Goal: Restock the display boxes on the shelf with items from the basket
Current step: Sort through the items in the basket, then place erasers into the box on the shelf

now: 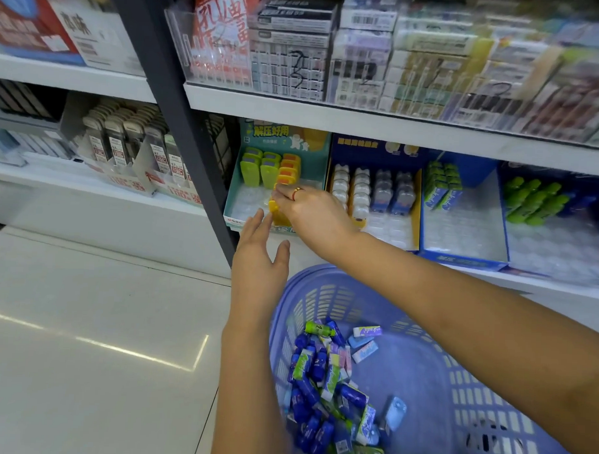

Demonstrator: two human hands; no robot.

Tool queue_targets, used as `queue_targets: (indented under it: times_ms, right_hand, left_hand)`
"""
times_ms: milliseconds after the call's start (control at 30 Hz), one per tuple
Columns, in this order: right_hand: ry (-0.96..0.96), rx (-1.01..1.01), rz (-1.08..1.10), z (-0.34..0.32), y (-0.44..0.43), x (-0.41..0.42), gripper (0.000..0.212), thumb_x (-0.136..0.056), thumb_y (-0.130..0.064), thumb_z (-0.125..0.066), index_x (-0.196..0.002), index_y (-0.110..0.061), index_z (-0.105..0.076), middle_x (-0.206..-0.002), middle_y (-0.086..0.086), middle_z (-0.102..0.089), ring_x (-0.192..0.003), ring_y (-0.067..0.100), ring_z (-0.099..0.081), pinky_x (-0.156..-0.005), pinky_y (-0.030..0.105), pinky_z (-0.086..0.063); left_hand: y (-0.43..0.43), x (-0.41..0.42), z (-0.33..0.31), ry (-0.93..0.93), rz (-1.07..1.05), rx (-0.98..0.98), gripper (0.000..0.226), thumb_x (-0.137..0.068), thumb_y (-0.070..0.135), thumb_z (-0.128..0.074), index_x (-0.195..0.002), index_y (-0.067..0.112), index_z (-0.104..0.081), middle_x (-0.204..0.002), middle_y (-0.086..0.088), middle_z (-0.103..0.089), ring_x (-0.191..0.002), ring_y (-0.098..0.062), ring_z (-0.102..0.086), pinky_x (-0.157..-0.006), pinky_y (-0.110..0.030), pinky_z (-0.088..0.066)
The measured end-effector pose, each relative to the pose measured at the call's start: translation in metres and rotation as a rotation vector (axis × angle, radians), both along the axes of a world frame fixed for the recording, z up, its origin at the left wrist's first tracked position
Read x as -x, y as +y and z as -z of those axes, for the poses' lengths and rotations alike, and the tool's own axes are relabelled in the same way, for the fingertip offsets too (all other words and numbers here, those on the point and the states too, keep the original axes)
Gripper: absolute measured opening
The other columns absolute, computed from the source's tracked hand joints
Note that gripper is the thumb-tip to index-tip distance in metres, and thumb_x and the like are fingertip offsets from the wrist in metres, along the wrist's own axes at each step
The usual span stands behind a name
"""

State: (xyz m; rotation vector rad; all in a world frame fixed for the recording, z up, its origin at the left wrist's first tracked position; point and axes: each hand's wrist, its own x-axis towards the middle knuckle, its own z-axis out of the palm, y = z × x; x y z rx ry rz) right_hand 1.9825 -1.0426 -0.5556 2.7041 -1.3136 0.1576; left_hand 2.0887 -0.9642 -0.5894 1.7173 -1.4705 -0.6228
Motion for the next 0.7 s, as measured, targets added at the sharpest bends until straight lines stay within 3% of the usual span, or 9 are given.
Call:
queue_targets:
  times_ms: [100,167,233,300,367,467,567,633,700]
  right_hand:
    - [0.002,-0.078,0.018,-0.007,0.003,0.005,0.053,-0.094,-0.005,-0.044,-0.145,-0.014,-0.032,-0.154,0.004,-0.030,-0.130,0.025,-0.045,-0.099,0.036,-0.044]
    - [-0.209,-0.190,0.074,-0.007,0.018,0.021,0.055,-0.094,-0.009,-0.049,-0.146,-0.018,-0.031,-0.152,0.005,-0.034,-0.128,0.026,-0.047,-0.101,0.034,-0.043]
    - [-0.509,-0.210,0.097,0.002,0.047,0.048,0.044,-0.093,-0.015,-0.055,-0.137,-0.015,-0.048,-0.133,0.009,-0.054,-0.112,0.027,-0.057,-0.092,0.036,-0.048]
    - [-0.623,-0.199,0.155,0.022,0.075,0.081,0.023,-0.090,-0.019,-0.059,-0.111,-0.013,-0.067,-0.102,0.007,-0.067,-0.089,0.023,-0.062,-0.078,0.032,-0.049]
    - [-0.503,-0.383,0.315,0.051,0.093,0.113,0.015,-0.089,-0.019,-0.060,-0.097,-0.013,-0.071,-0.092,0.006,-0.070,-0.087,0.023,-0.063,-0.075,0.031,-0.046]
    - [-0.117,-0.792,0.500,0.109,0.117,0.154,0.028,-0.084,-0.013,-0.062,-0.112,-0.015,-0.068,-0.112,0.006,-0.068,-0.105,0.023,-0.062,-0.085,0.029,-0.046]
    - [-0.048,-1.077,0.521,0.170,0.151,0.180,0.040,-0.083,-0.006,-0.061,-0.122,-0.014,-0.061,-0.122,0.009,-0.061,-0.108,0.022,-0.058,-0.087,0.027,-0.044]
    - [-0.183,-1.238,0.653,0.202,0.175,0.188,0.029,-0.088,-0.013,-0.056,-0.117,-0.010,-0.063,-0.115,0.012,-0.061,-0.095,0.020,-0.055,-0.076,0.025,-0.045]
    - [-0.354,-1.256,0.795,0.228,0.193,0.191,0.024,-0.095,-0.021,-0.048,-0.105,-0.009,-0.066,-0.108,0.013,-0.064,-0.092,0.022,-0.057,-0.070,0.030,-0.051]
  left_hand:
    - [0.011,0.006,-0.012,0.031,-0.048,0.089,0.041,-0.094,0.017,-0.054,-0.135,0.016,-0.050,-0.141,0.003,-0.049,-0.130,-0.009,-0.042,-0.104,-0.016,-0.029]
    - [0.018,0.012,-0.020,0.092,-0.055,0.115,0.030,-0.095,0.019,-0.053,-0.123,0.017,-0.060,-0.115,0.008,-0.064,-0.106,-0.007,-0.058,-0.089,-0.009,-0.042]
    - [0.019,0.021,-0.022,0.124,-0.014,0.080,0.018,-0.094,0.022,-0.053,-0.108,0.017,-0.065,-0.087,0.012,-0.067,-0.083,-0.006,-0.064,-0.071,-0.009,-0.047]
    - [0.017,0.035,-0.011,0.071,0.067,-0.030,0.015,-0.094,0.023,-0.054,-0.097,0.015,-0.066,-0.077,0.004,-0.069,-0.074,-0.013,-0.066,-0.068,-0.023,-0.051]
    - [0.016,0.052,0.010,0.001,0.163,-0.189,0.017,-0.093,0.021,-0.054,-0.089,0.010,-0.066,-0.076,-0.007,-0.069,-0.073,-0.022,-0.065,-0.069,-0.031,-0.051]
    - [0.023,0.087,0.054,-0.117,0.346,-0.435,0.022,-0.091,0.011,-0.050,-0.072,0.004,-0.060,-0.067,-0.017,-0.058,-0.066,-0.030,-0.053,-0.065,-0.037,-0.044]
    - [0.037,0.121,0.103,-0.259,0.531,-0.615,0.021,-0.088,0.006,-0.049,-0.092,0.000,-0.069,-0.097,-0.023,-0.066,-0.091,-0.032,-0.061,-0.077,-0.034,-0.042]
    - [0.048,0.138,0.133,-0.337,0.599,-0.691,0.028,-0.089,0.004,-0.048,-0.111,0.001,-0.065,-0.118,-0.021,-0.062,-0.110,-0.031,-0.057,-0.087,-0.032,-0.039]
    - [0.059,0.151,0.157,-0.365,0.616,-0.743,0.037,-0.090,0.003,-0.046,-0.126,0.002,-0.056,-0.130,-0.019,-0.055,-0.120,-0.030,-0.052,-0.096,-0.032,-0.036]
